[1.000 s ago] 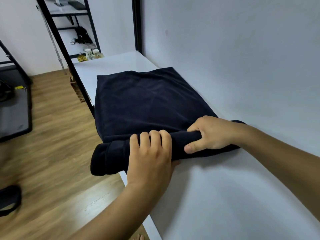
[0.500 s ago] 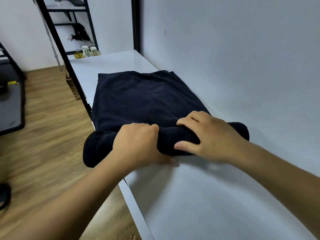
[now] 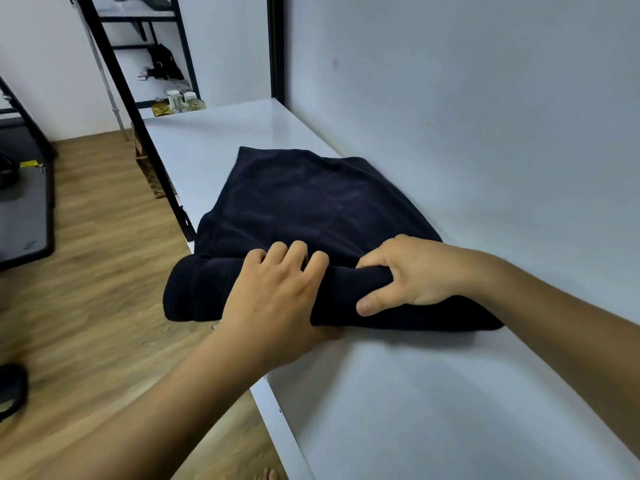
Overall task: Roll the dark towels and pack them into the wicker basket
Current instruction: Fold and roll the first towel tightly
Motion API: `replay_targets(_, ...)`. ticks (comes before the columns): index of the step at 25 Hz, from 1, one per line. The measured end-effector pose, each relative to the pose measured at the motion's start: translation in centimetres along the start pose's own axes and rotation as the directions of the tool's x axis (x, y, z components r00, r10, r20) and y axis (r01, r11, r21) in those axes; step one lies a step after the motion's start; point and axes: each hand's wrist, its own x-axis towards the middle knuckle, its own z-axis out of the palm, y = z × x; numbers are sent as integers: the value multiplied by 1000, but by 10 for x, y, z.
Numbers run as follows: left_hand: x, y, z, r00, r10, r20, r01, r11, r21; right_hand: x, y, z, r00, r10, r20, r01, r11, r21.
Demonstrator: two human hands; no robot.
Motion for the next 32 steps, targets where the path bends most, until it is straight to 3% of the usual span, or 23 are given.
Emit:
replay_targets(3,-4,1,1,989,86,-122,-85,996,12,5,5,-2,990,5,138,-42,962,271)
replay_targets(5,-1,1,1,981,148,-125,-145,989,32,2,3,-2,991,17,131,-56,953,297)
replay_targets(7,6,-5,1,977,194,-89,-193,981,17,-8,0,1,999,20,28,-26,967,254)
replay_targets(9,18,-10,-5,981,193,1,-193,980,-42,-21,-3,14,969,-22,-246,26,1000,12)
replay_targets(11,32,-14,-15,973,128,194,-108,988,-110,-32,-3,38,835,-206,-510,-18,917,-399)
replay_targets(13,46,-15,-24,924,127,360,-78,986,-146,-36,-2,60,794,-267,-546,-97,831,-548)
replay_targets(15,54,-13,-29,874,150,463,-64,978,-197,-36,-1,65,838,-230,-496,-102,825,-556)
replay_targets(18,49,-12,-32,858,146,493,-57,980,-191,-37,-15,39,943,-70,-325,-95,881,-464)
replay_targets(20,41,-10,-33,888,160,431,-92,980,-174,-34,-12,22,978,1,-207,-67,949,-308)
replay_targets(22,33,-6,-32,933,193,304,-175,981,-89,-29,-1,7,995,66,-76,-67,998,-5)
replay_targets(25,24,0,-28,955,221,197,-231,972,32,-24,17,-1,997,6,72,-33,926,376)
replay_targets(29,22,-1,-26,955,192,227,-195,981,-12,-26,18,4,999,12,34,-26,895,446)
replay_targets(32,42,-7,-26,926,195,323,-157,978,-140,-40,9,7,987,98,-130,-54,951,304)
